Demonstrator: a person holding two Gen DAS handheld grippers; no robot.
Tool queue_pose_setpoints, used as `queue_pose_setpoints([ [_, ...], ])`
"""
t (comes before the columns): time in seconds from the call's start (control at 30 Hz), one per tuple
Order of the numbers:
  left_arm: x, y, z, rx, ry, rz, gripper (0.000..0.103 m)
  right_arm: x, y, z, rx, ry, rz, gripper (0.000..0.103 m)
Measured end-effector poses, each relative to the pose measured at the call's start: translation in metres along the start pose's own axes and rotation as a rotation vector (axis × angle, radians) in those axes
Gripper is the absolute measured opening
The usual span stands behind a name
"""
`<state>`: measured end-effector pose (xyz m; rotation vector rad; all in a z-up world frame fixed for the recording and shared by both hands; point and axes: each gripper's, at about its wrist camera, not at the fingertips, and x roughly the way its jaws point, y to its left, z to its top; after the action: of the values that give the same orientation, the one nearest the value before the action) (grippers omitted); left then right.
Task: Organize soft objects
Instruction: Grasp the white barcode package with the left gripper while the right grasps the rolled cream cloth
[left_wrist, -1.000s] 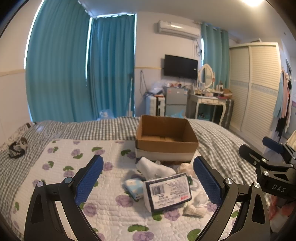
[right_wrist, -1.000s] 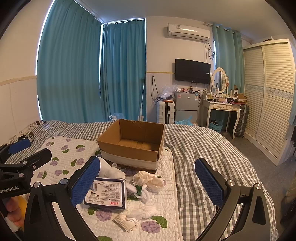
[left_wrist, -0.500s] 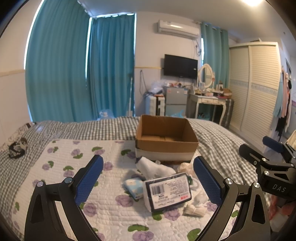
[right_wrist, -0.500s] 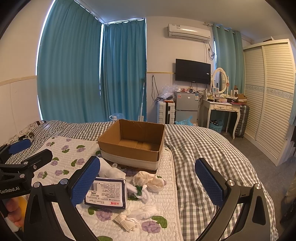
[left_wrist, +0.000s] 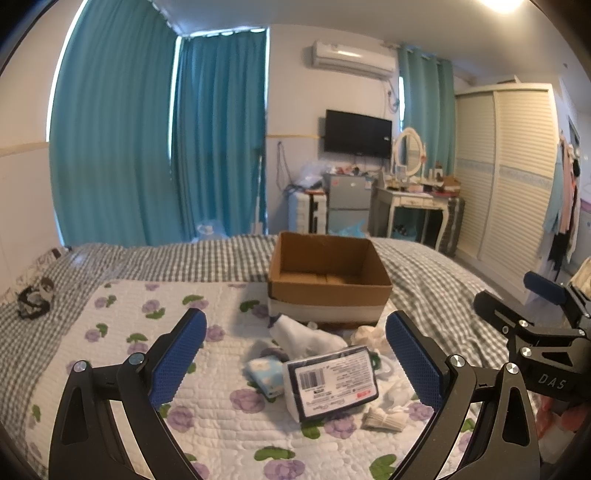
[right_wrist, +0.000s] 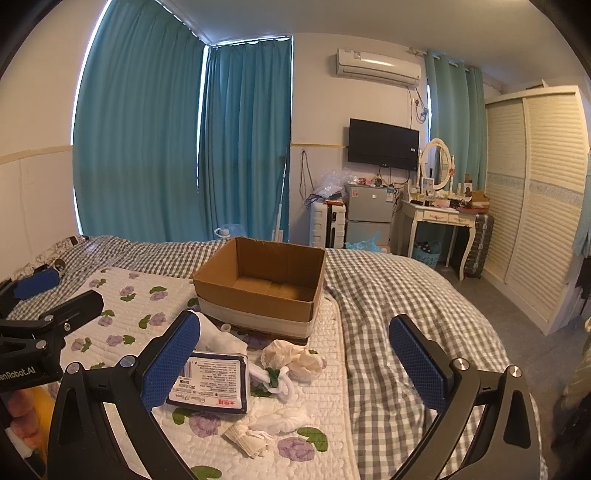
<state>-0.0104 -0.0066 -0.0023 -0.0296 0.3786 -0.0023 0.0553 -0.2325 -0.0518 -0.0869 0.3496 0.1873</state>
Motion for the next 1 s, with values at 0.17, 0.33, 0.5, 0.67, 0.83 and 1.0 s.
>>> queue_pose_setpoints([
  [0.17,-0.007,0.0,0.005,0.019,0.012,-0.027,0.1,-0.008,0.001,0.0,0.0,0.017,-0.018,0.103],
  [0.33,-0.009,0.009,0.0,0.069,0.048,-0.053,0.1,-0.004,0.01,-0.009,-0.018,0.089,-0.04,0.103],
  [0.5,0.015,0.034,-0.028,0.059,0.148,-0.073,0.1,0.019,0.027,-0.047,0.019,0.256,-0.062,0.103],
  [0.67,0.052,0.055,-0.064,0.044,0.233,-0.062,0.1,0.057,0.042,-0.097,0.087,0.437,-0.091,0.099],
  [0.83,0.08,0.076,-0.089,-0.021,0.306,-0.074,0.099,0.093,0.053,-0.127,0.116,0.548,-0.107,0.089],
  [1.0,0.097,0.081,-0.1,-0.01,0.336,-0.08,0.099,0.124,0.058,-0.14,0.19,0.607,-0.103,0.078],
])
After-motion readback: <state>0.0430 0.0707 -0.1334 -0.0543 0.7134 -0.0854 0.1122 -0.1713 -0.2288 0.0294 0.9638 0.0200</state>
